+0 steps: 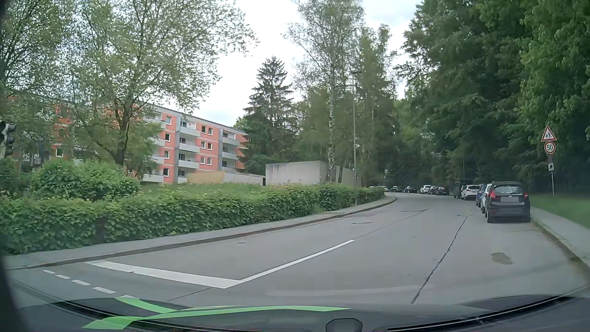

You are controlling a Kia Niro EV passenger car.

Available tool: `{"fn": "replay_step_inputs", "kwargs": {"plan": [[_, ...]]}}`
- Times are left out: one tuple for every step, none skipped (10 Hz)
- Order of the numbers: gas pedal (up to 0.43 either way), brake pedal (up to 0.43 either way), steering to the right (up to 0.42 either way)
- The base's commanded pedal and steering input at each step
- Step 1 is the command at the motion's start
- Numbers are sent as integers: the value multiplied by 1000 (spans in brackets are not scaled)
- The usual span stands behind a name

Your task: Follow the waypoints while adhering to traffic rules and regulations

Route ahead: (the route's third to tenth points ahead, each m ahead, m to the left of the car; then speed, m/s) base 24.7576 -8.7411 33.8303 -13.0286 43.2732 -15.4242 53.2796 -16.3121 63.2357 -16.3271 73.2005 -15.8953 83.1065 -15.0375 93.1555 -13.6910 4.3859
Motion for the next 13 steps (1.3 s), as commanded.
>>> {"fn": "replay_step_inputs", "kwargs": {"plan": [[157,0,167],[169,0,167],[169,0,166],[169,0,161],[177,0,150],[177,0,146],[197,0,144],[197,0,136],[197,0,123],[197,0,101],[197,0,79],[197,0,55],[197,0,38]]}}
